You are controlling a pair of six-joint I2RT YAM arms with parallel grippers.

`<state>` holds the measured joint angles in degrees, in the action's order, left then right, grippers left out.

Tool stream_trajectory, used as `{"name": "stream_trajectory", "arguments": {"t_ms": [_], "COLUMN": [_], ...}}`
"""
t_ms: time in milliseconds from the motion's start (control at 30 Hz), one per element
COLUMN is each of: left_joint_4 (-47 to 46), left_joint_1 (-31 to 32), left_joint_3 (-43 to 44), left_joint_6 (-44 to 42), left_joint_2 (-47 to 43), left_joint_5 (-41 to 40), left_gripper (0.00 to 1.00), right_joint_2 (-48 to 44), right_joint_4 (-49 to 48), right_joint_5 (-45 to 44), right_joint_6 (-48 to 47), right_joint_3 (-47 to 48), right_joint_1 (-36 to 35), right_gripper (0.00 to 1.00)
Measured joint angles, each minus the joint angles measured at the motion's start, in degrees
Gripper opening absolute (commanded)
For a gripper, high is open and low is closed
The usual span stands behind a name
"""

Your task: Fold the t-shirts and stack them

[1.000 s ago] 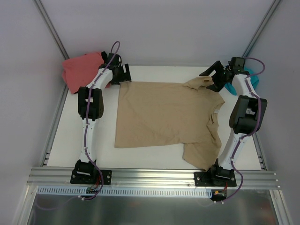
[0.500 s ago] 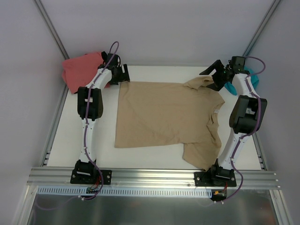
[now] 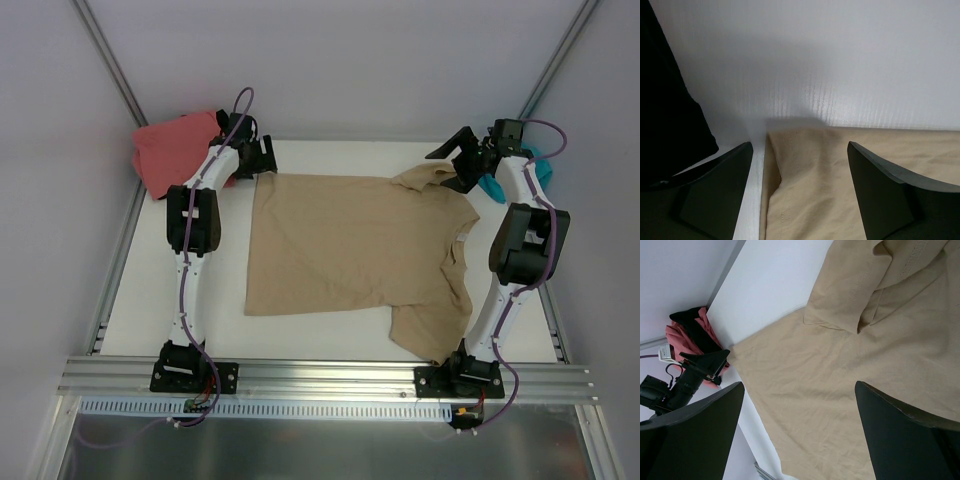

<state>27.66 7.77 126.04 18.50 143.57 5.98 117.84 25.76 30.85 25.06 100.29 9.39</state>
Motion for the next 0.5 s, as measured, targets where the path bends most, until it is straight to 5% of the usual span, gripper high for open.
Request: {"name": "stream_trajectory", "arguments": {"t_ms": [500], "left_joint_4": [0.1], "left_joint_1": [0.0], "left_joint_3": [0.6], "left_joint_6": [0.1], "left_joint_2": [0.5], "left_joint_5": [0.7], "left_gripper": [0.70], "right_joint_2": [0.0], "right_joint_4": [0.0], "right_joint_5": [0.0], "right_joint_6": [0.0], "right_joint_3": [0.0], "right_joint_1": [0.0], "right_gripper": [0.99]}}
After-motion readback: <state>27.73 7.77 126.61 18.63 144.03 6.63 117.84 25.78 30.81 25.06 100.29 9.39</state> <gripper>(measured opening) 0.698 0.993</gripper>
